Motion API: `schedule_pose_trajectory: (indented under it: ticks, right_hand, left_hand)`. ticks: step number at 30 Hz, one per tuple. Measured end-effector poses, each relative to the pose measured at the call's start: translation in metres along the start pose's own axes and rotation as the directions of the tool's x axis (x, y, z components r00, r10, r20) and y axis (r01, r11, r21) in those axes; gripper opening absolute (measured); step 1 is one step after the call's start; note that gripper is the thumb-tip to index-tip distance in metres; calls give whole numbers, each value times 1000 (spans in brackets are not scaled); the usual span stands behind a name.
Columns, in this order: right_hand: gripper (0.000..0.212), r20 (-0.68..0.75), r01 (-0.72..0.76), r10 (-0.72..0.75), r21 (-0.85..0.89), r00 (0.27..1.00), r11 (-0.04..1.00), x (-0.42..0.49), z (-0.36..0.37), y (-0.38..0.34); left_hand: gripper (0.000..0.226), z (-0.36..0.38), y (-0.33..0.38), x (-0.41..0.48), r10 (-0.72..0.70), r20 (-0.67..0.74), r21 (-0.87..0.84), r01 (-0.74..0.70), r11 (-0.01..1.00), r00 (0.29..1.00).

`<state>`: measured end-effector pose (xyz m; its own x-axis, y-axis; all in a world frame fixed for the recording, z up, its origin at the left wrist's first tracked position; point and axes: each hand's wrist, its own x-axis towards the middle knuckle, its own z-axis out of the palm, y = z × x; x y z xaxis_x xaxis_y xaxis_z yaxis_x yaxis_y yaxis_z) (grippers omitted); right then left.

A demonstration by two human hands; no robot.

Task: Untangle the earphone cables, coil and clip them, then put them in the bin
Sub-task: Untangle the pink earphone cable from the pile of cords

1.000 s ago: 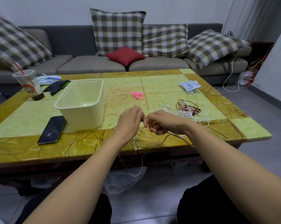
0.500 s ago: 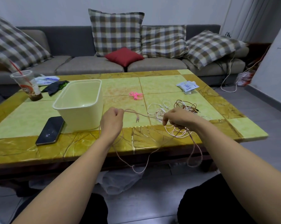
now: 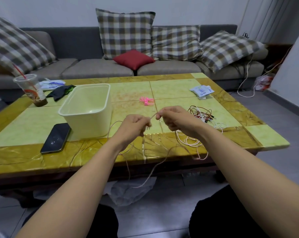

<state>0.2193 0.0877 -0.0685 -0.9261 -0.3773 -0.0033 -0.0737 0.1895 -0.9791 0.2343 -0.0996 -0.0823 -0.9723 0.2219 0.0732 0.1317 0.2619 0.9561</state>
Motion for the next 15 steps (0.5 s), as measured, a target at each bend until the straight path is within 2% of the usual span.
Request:
schedule_pose_trajectory:
  ticks: [2, 4, 6, 7, 8, 9, 10, 11, 12, 13, 14, 15]
  right_hand:
    - [24, -99, 35, -30, 40, 995, 999, 3, -5, 3]
    - [25, -152, 37, -31, 33, 988, 999, 3, -6, 8]
    - [26, -145, 5, -12, -48, 989, 999, 3, -5, 14]
    - [28, -99, -29, 18, -105, 995, 994, 2, -3, 16]
    - [30, -25, -71, 67, -165, 997, 984, 0, 1, 17]
    - [31, 66, -111, 129, -224, 989, 968, -1, 4, 18]
    - [31, 159, -142, 189, -265, 969, 954, -3, 8, 18]
    - [31, 240, -162, 232, -277, 943, 947, -5, 10, 17]
    - [30, 296, -171, 249, -263, 922, 949, -6, 12, 15]
    - [29, 315, -171, 241, -235, 918, 957, -7, 11, 12]
    - [28, 298, -163, 219, -202, 929, 966, -8, 9, 9]
    - [26, 251, -150, 190, -170, 949, 974, -9, 7, 6]
  left_hand:
    - [31, 1, 7, -6, -66, 270, -234, 132, 963, 960]
    - [27, 5, 14, -6, -20, 325, -511, 193, 838, 946]
    - [24, 7, 19, -2, 16, 214, -788, 163, 594, 977]
    - [27, 8, 20, 1, 13, 137, -870, 114, 479, 991]
    - [31, 8, 18, 5, 3, 54, -904, 47, 425, 999]
    - [34, 7, 15, 7, -4, -32, -891, -26, 453, 999]
    - [36, 8, 12, 8, 4, -113, -816, -95, 570, 994]
    - [36, 8, 8, 8, 32, -178, -647, -141, 750, 984]
    - [36, 10, 3, 8, 84, -217, -364, -161, 917, 972]
    - [34, 11, -2, 6, 154, -225, -43, -168, 985, 962]
    - [32, 13, -8, 5, 218, -194, 210, -177, 962, 956]
    - [31, 14, -12, 5, 256, -137, 364, -191, 912, 957]
